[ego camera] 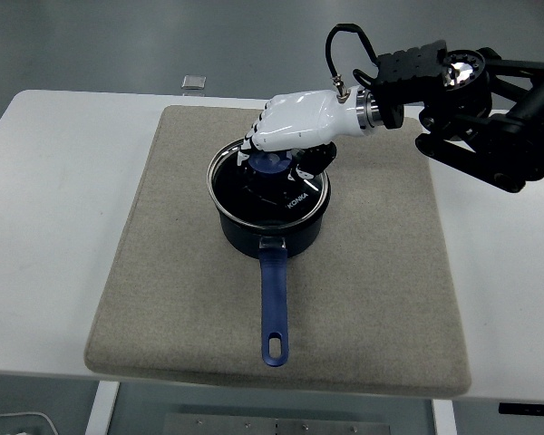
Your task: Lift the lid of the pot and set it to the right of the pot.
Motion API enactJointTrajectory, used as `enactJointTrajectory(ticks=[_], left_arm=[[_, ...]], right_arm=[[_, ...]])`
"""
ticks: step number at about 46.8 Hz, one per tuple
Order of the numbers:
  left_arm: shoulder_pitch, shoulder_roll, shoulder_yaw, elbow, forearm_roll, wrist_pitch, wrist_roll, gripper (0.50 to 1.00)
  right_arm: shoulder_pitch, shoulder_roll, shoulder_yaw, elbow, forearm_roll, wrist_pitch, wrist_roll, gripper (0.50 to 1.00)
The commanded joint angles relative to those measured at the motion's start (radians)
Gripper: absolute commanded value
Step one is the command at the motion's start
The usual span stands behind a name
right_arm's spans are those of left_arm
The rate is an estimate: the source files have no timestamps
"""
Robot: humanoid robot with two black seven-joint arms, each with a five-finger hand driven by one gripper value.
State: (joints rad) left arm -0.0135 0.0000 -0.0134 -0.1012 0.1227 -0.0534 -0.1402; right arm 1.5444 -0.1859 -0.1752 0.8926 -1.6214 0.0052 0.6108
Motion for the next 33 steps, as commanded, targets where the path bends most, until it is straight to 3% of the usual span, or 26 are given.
enactJointTrajectory(ticks=[1, 18, 33], left_arm=[[0.000, 0.000, 0.000, 0.000, 0.000, 0.000, -0.001, 1.000], [0.000, 0.000, 0.000, 0.000, 0.000, 0.000, -0.001, 1.000], [0.000, 0.000, 0.000, 0.000, 0.000, 0.000, -0.001, 1.000]], right_arm=[[0.003, 0.000, 0.000, 0.002, 0.000, 0.002, 0.000, 0.500], [0.037, -0.001, 0.002, -0.003, 0.005, 0.016, 0.000, 0.500], [0.057, -0.003, 0.000, -0.104, 0.061, 0.018, 0.000, 0.500]])
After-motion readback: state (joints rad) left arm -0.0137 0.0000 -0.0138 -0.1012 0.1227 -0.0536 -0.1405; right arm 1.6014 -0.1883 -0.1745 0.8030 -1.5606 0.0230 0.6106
